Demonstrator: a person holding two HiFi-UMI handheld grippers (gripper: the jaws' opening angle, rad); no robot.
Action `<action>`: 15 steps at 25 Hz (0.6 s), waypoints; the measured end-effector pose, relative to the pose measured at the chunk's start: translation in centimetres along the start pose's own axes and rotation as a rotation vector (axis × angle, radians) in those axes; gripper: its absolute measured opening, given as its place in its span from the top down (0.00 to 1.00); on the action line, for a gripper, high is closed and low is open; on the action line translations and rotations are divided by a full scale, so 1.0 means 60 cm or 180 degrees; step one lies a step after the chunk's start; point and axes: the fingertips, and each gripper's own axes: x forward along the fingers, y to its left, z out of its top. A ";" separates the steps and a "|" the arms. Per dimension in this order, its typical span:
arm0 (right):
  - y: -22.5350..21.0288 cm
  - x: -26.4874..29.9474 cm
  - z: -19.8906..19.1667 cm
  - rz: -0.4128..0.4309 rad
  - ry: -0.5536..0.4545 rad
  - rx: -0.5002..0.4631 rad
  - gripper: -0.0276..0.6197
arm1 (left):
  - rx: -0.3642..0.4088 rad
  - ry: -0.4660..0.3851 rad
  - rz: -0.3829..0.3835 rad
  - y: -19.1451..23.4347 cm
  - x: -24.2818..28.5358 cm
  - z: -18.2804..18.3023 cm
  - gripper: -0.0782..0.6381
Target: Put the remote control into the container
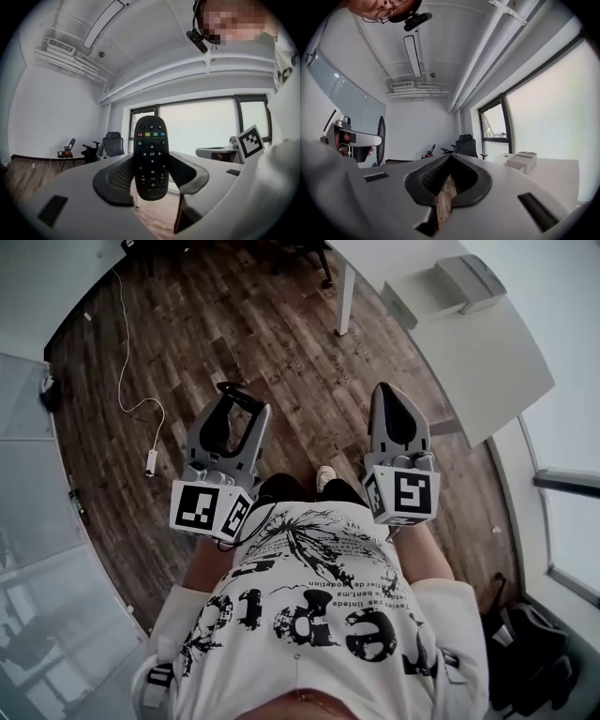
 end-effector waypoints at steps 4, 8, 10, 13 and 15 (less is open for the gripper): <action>-0.077 0.004 -0.010 -0.0328 0.0041 0.0068 0.95 | -0.0007 0.0083 -0.0348 -0.027 0.098 -0.006 0.56; -0.153 0.035 -0.017 -0.0677 0.0068 0.0153 0.95 | -0.0042 0.0068 -0.0693 -0.043 0.206 -0.002 0.56; -0.190 0.046 -0.019 -0.0931 0.0090 0.0145 0.95 | -0.0003 0.0069 -0.0925 -0.050 0.262 -0.001 0.56; -0.232 0.078 -0.020 -0.1239 0.0130 0.0081 0.95 | 0.0056 0.0071 -0.1235 -0.048 0.344 0.001 0.56; -0.246 0.115 -0.016 -0.1360 0.0137 0.0028 0.95 | 0.0065 0.0048 -0.1410 -0.034 0.397 0.009 0.56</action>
